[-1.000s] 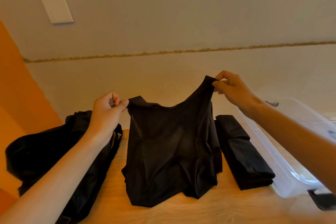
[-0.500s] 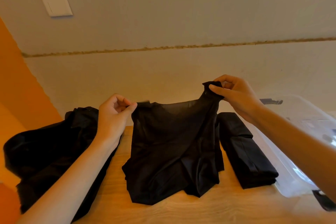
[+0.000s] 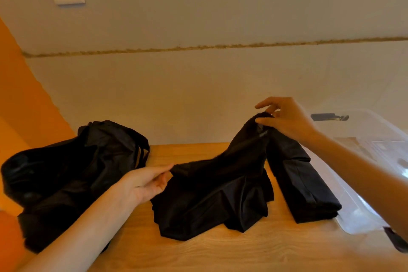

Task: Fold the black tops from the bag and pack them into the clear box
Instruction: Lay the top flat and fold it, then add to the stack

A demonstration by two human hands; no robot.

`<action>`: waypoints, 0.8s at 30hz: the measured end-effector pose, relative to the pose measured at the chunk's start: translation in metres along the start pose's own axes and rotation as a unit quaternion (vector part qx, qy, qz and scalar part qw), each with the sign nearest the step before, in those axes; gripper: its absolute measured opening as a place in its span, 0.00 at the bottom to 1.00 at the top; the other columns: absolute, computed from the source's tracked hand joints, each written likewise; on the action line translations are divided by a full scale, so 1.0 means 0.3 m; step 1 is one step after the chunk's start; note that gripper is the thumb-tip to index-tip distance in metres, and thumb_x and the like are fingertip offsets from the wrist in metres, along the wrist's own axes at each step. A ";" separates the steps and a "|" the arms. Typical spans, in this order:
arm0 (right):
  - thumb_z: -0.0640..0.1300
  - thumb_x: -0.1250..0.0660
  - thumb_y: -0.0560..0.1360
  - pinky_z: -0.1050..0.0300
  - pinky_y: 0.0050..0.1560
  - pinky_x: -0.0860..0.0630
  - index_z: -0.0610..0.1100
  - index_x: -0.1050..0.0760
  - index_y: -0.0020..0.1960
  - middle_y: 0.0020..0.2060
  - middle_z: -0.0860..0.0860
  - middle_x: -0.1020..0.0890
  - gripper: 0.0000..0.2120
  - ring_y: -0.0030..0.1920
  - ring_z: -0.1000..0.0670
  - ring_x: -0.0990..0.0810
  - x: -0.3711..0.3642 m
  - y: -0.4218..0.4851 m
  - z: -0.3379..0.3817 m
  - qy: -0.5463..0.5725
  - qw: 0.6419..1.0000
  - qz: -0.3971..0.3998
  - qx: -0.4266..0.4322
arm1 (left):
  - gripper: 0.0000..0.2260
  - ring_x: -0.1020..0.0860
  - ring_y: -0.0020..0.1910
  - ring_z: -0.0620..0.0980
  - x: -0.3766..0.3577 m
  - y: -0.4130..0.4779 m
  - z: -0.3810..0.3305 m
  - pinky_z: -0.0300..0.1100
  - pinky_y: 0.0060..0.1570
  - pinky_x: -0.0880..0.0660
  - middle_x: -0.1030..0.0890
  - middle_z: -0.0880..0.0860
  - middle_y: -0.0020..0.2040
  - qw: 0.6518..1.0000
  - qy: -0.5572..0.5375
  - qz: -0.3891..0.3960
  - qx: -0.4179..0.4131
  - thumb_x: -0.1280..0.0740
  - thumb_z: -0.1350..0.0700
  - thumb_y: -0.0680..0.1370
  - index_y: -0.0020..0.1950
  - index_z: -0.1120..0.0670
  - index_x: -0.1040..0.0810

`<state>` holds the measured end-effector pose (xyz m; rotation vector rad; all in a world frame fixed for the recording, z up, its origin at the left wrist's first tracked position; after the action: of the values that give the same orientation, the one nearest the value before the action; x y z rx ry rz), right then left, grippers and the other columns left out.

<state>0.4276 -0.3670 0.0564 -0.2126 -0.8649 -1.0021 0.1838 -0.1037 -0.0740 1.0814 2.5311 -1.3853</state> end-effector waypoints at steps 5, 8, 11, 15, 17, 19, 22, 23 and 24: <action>0.46 0.25 0.76 0.53 0.58 0.22 0.56 0.19 0.47 0.39 0.56 0.16 0.06 0.44 0.56 0.17 -0.045 0.003 -0.047 -0.087 0.989 0.105 -0.054 | 0.13 0.20 0.41 0.47 0.040 0.023 0.017 0.36 0.33 0.26 0.15 0.56 0.44 0.966 0.258 0.021 -0.025 0.24 0.66 0.72 0.56 0.62 0.17; 0.45 0.28 0.78 0.51 0.60 0.22 0.57 0.18 0.46 0.42 0.53 0.15 0.06 0.48 0.52 0.17 -0.065 -0.003 -0.068 -0.073 0.987 0.124 -0.069 | 0.08 0.20 0.41 0.49 0.017 0.024 -0.018 0.40 0.37 0.25 0.17 0.58 0.45 0.953 0.280 0.020 -0.113 0.24 0.63 0.74 0.51 0.60 0.18; 0.44 0.31 0.81 0.52 0.56 0.21 0.53 0.16 0.48 0.46 0.51 0.16 0.07 0.51 0.48 0.18 -0.080 -0.015 -0.085 -0.014 0.989 0.111 -0.098 | 0.05 0.17 0.47 0.54 -0.027 0.002 -0.047 0.45 0.46 0.23 0.18 0.59 0.49 0.950 0.237 0.022 -0.204 0.29 0.62 0.79 0.49 0.58 0.25; 0.41 0.37 0.84 0.52 0.54 0.19 0.47 0.17 0.55 0.49 0.43 0.16 0.10 0.52 0.44 0.16 -0.067 -0.036 -0.059 0.130 0.986 0.055 -0.091 | 0.05 0.15 0.52 0.51 -0.056 -0.054 -0.072 0.48 0.53 0.21 0.17 0.56 0.52 0.910 0.269 -0.017 -0.315 0.33 0.58 0.83 0.50 0.57 0.26; 0.40 0.38 0.84 0.52 0.52 0.17 0.45 0.18 0.58 0.51 0.42 0.17 0.10 0.53 0.44 0.16 -0.061 -0.051 -0.064 0.296 0.947 0.019 -0.126 | 0.05 0.17 0.54 0.49 -0.059 -0.084 -0.076 0.45 0.53 0.21 0.18 0.54 0.53 0.888 0.277 -0.048 -0.363 0.34 0.56 0.83 0.51 0.56 0.26; 0.39 0.37 0.83 0.57 0.47 0.17 0.44 0.18 0.60 0.48 0.43 0.17 0.11 0.50 0.46 0.17 -0.069 -0.060 -0.062 0.419 0.896 -0.001 -0.146 | 0.05 0.19 0.56 0.47 -0.064 -0.106 -0.056 0.43 0.54 0.21 0.20 0.53 0.55 0.879 0.257 -0.053 -0.397 0.34 0.55 0.83 0.51 0.56 0.26; 0.36 0.39 0.83 0.59 0.40 0.18 0.44 0.19 0.62 0.43 0.47 0.15 0.13 0.42 0.50 0.15 -0.089 -0.077 -0.027 0.546 0.822 0.010 -0.160 | 0.06 0.18 0.57 0.47 -0.081 -0.105 0.001 0.46 0.60 0.21 0.19 0.50 0.52 0.915 0.139 -0.001 -0.378 0.36 0.56 0.84 0.48 0.55 0.26; 0.34 0.41 0.84 0.59 0.38 0.19 0.45 0.20 0.63 0.41 0.47 0.14 0.15 0.40 0.51 0.15 -0.097 -0.083 -0.010 0.580 0.798 0.019 -0.165 | 0.07 0.18 0.56 0.47 -0.081 -0.099 0.013 0.48 0.62 0.22 0.19 0.49 0.49 0.922 0.107 0.007 -0.373 0.36 0.55 0.85 0.47 0.55 0.27; 0.32 0.42 0.84 0.59 0.36 0.19 0.45 0.21 0.64 0.40 0.48 0.14 0.17 0.38 0.52 0.14 -0.105 -0.089 0.005 0.609 0.774 0.024 -0.170 | 0.08 0.18 0.56 0.49 -0.084 -0.095 0.018 0.50 0.64 0.23 0.19 0.49 0.48 0.923 0.084 0.012 -0.376 0.37 0.56 0.85 0.47 0.55 0.27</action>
<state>0.3975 -0.3603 0.0289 0.1341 0.5236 -0.9904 0.1842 -0.1314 -0.0476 1.0667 2.7400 -0.2254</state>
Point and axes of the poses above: each hand's wrist, its own y-axis towards the middle knuckle, its own x-axis out of the back of the hand, z = x × y, the point moved 7 cm from there along y, towards the middle knuckle
